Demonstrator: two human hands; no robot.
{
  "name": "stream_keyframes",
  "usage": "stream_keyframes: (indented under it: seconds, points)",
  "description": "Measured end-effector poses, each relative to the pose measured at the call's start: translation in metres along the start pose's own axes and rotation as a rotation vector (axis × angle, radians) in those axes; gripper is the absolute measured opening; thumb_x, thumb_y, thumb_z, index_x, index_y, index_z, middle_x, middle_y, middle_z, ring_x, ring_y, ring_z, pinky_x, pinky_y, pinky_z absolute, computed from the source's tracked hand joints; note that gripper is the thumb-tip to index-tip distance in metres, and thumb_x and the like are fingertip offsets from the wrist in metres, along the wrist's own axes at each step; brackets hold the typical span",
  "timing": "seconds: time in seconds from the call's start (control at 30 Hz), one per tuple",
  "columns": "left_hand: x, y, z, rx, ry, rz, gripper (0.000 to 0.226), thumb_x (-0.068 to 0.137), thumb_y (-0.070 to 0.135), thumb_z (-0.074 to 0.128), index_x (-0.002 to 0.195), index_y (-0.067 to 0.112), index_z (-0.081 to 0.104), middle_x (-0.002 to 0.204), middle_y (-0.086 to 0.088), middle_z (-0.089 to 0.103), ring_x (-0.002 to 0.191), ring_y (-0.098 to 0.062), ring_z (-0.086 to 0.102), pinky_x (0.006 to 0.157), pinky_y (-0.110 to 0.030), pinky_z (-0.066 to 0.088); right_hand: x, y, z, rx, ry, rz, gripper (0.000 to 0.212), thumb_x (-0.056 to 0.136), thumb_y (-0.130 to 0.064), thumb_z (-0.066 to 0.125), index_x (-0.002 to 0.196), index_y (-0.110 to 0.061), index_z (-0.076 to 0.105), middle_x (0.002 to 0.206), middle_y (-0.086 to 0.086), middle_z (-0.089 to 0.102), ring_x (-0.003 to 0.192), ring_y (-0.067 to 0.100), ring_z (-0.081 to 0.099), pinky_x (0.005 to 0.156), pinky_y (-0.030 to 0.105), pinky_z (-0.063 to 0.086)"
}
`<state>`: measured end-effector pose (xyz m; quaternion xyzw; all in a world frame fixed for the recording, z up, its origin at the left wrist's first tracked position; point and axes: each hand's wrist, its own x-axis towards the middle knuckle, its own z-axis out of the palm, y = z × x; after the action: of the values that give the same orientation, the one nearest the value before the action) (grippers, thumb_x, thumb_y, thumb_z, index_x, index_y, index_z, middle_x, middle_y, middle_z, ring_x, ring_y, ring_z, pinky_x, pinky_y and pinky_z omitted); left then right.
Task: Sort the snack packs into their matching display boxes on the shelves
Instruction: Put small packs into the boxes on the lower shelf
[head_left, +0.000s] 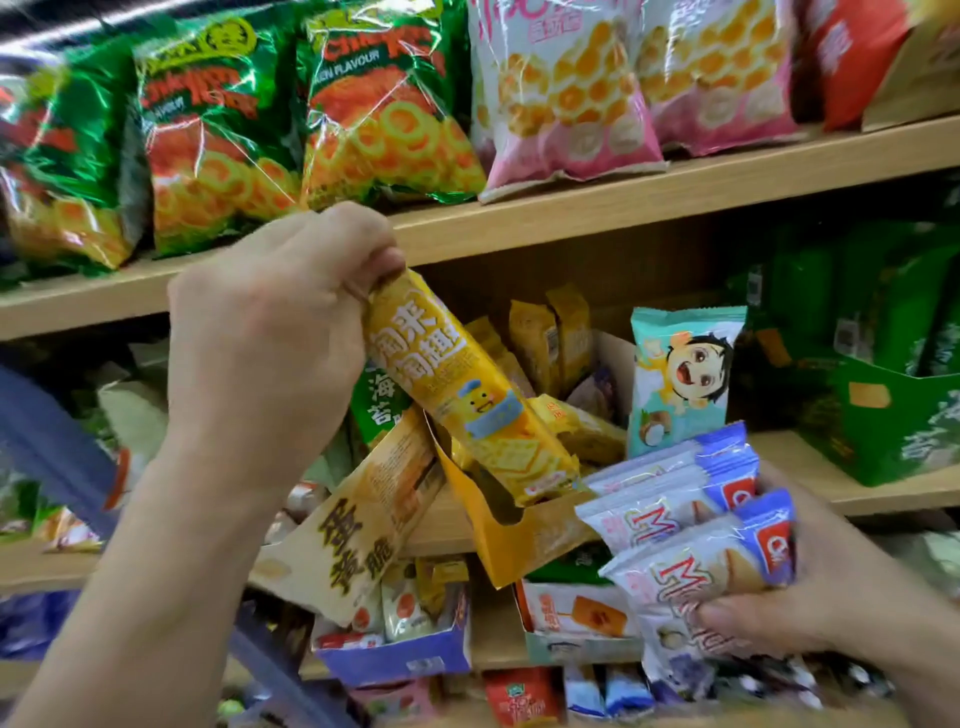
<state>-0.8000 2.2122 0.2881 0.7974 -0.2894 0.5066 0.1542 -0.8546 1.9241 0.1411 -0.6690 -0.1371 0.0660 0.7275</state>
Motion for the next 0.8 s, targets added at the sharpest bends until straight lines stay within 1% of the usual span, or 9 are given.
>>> stream_keyframes:
  seconds: [0.1,0.23,0.33,0.43,0.6,0.67,0.7,0.73,0.8]
  points:
    - [-0.001,0.003,0.004,0.133,-0.085,0.145,0.022,0.092,0.010,0.049,0.092,0.005,0.071,0.082,-0.009,0.067,0.072,-0.028,0.063,0.057,-0.043,0.052,0.002,0.001,0.004,-0.021,-0.006,0.014,0.108,0.025,-0.033,0.104,0.123,-0.037,0.058,0.107,0.009,0.075,0.091,0.030,0.074,0.069,0.032,0.060]
    - [-0.004,0.010,0.016,0.193,-0.192,0.241,0.013,0.091,0.008,0.058,0.093,0.006,0.070,0.076,-0.010,0.063,0.057,-0.028,0.058,0.044,-0.036,0.048,0.001,0.001,0.007,-0.012,-0.028,0.012,0.092,0.031,-0.033,0.103,0.112,-0.049,0.063,0.114,0.007,0.073,0.101,0.031,0.072,0.077,0.036,0.060]
    - [-0.005,0.023,0.027,0.300,-0.276,0.416,0.008,0.090,0.003,0.062,0.096,0.002,0.068,0.073,-0.010,0.059,0.049,-0.022,0.050,0.039,-0.026,0.036,-0.001,0.001,0.008,-0.020,-0.024,0.019,0.099,0.030,-0.036,0.103,0.119,-0.044,0.059,0.115,0.006,0.073,0.101,0.029,0.072,0.076,0.032,0.060]
    - [0.000,0.031,0.032,0.381,-0.279,0.526,0.011,0.087,-0.003,0.061,0.095,0.001,0.067,0.068,-0.008,0.054,0.045,-0.019,0.042,0.042,-0.024,0.019,-0.001,0.003,0.011,-0.009,-0.019,0.017,0.101,0.029,-0.037,0.102,0.119,-0.039,0.058,0.113,0.005,0.074,0.098,0.028,0.073,0.073,0.029,0.059]
    - [-0.013,0.021,0.052,0.317,-0.516,0.415,0.018,0.073,-0.006,0.062,0.085,0.007,0.065,0.064,-0.006,0.055,0.043,-0.023,0.047,0.041,-0.023,0.025,0.000,0.003,0.016,0.021,-0.054,-0.012,0.087,0.033,-0.036,0.102,0.110,-0.050,0.063,0.114,0.005,0.073,0.099,0.028,0.073,0.074,0.030,0.059]
    - [-0.020,0.017,0.059,0.244,-0.673,0.282,0.007,0.086,0.010,0.062,0.089,0.017,0.063,0.073,-0.001,0.061,0.060,-0.025,0.060,0.047,-0.030,0.042,0.002,0.004,0.018,0.013,-0.056,-0.035,0.085,0.039,-0.033,0.101,0.113,-0.049,0.062,0.117,0.005,0.072,0.102,0.028,0.072,0.077,0.031,0.059]
    - [-0.021,0.015,0.060,0.233,-0.749,0.185,0.007,0.096,0.025,0.054,0.095,0.022,0.060,0.081,0.002,0.063,0.073,-0.024,0.064,0.059,-0.034,0.050,0.003,0.005,0.020,0.015,-0.056,-0.047,0.084,0.043,-0.029,0.100,0.115,-0.048,0.061,0.118,0.005,0.072,0.103,0.028,0.071,0.078,0.032,0.059]
    - [-0.022,0.013,0.058,0.247,-0.785,0.103,0.019,0.101,0.038,0.041,0.100,0.027,0.056,0.085,0.005,0.063,0.081,-0.024,0.064,0.067,-0.036,0.052,0.004,0.006,0.021,0.018,-0.053,-0.048,0.084,0.046,-0.026,0.099,0.117,-0.047,0.060,0.119,0.006,0.071,0.104,0.029,0.071,0.079,0.032,0.059]
    - [-0.022,0.010,0.054,0.350,-0.782,0.071,0.035,0.099,0.053,0.021,0.098,0.031,0.049,0.079,0.007,0.057,0.083,-0.026,0.063,0.066,-0.033,0.048,0.007,0.009,0.024,0.016,-0.052,-0.037,0.085,0.047,-0.026,0.099,0.120,-0.047,0.058,0.120,0.006,0.071,0.105,0.028,0.071,0.080,0.032,0.058]
